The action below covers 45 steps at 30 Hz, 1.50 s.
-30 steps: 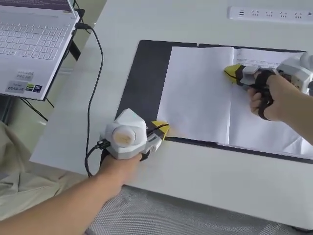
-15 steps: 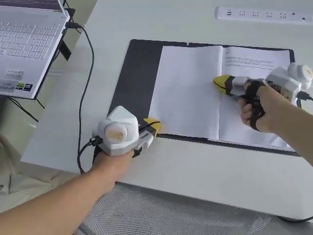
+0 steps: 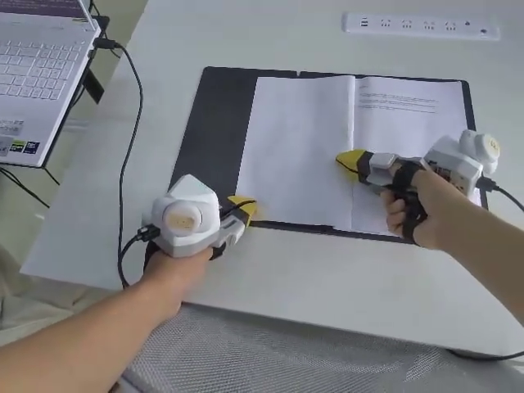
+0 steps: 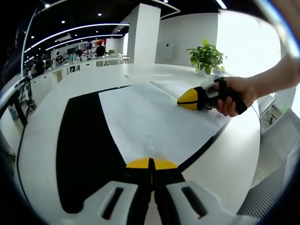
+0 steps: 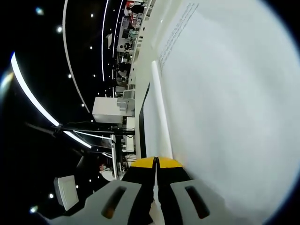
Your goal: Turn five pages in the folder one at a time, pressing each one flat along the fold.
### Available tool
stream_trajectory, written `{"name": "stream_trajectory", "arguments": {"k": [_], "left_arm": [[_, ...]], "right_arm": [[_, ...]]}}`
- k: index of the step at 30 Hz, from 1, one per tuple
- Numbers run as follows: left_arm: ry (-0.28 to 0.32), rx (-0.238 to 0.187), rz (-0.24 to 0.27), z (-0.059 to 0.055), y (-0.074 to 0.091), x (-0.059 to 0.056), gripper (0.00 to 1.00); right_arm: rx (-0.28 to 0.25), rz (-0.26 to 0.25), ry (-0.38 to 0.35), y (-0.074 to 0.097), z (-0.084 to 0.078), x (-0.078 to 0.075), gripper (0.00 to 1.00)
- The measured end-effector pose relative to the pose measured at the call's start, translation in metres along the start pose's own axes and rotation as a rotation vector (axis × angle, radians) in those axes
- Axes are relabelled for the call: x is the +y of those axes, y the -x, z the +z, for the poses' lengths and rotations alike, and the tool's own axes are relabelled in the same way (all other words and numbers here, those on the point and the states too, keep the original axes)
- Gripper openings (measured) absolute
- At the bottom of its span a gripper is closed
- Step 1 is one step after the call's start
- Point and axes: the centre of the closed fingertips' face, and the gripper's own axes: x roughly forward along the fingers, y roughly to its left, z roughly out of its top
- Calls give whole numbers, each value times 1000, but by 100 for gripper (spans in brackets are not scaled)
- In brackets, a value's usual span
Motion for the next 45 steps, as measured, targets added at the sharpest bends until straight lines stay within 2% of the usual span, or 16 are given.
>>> {"name": "stream_trajectory", "arguments": {"k": [7,19,33,37,41,43,45], "left_arm": [[0,-3,2,3,3,-4,0],[0,-3,6,2,1,-2,0],[1,-5,10,4,4,-6,0],[4,-4,11,4,4,-6,0],[3,-3,11,4,4,-6,0],[4,-4,11,5,4,-6,0],[15,1,12,5,4,-6,0]], "right_arm": [[21,7,-7,10,-18,-2,0],[73,6,0,26,-49,-7,0],[89,13,-25,42,-77,-13,0],[102,15,-13,46,-84,-10,0],[85,31,-30,51,-86,-8,0],[102,23,5,53,-92,-5,0],[93,40,23,57,-95,1,0]]}}
